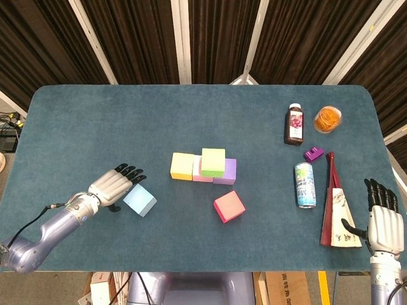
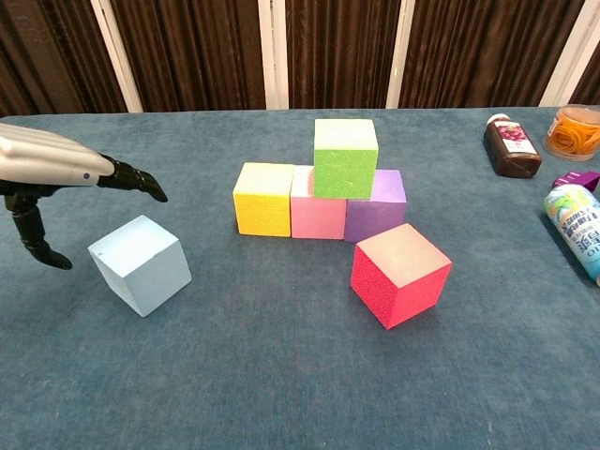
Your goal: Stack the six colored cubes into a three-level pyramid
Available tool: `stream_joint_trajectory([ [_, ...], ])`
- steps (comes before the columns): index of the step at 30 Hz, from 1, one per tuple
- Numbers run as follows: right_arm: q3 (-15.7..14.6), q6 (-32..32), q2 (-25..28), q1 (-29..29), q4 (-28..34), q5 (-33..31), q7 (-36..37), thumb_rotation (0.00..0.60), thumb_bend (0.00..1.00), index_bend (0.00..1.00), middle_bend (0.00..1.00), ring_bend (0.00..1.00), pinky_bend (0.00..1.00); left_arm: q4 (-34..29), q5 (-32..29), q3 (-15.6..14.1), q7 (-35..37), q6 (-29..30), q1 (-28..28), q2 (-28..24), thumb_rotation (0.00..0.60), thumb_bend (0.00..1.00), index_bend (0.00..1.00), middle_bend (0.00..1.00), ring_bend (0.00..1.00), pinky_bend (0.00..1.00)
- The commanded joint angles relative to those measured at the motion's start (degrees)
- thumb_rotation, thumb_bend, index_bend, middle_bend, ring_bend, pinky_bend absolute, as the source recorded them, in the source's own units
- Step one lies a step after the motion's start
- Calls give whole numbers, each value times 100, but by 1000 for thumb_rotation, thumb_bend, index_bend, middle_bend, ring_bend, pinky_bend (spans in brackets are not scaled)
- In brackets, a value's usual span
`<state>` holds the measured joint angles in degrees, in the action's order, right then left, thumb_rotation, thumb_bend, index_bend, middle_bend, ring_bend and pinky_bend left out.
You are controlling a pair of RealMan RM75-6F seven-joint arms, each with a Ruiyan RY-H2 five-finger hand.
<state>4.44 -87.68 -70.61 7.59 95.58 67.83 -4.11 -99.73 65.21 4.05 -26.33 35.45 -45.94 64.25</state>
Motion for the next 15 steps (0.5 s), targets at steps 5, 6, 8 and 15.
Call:
stream_joint_trajectory([
  [5,80,153,28,-41,34,-28,54,600,197,48,79,35,0,-7,65,-154,-112,210,-58,264,600,245,97,70,0,0],
  [6,93,173,34,-50,33,-35,61,600,197,48,79,35,0,-11,69,-165,-123,252,-61,289,600,247,103,77,0,0],
  [8,123,210,46,-65,43,-64,60,600,198,48,79,35,0,-20,96,-169,-105,357,-52,341,600,251,116,95,0,0],
  [15,209,267,85,-128,106,-92,86,600,197,47,78,35,0,34,104,-206,-62,571,-44,451,600,273,135,121,0,0],
])
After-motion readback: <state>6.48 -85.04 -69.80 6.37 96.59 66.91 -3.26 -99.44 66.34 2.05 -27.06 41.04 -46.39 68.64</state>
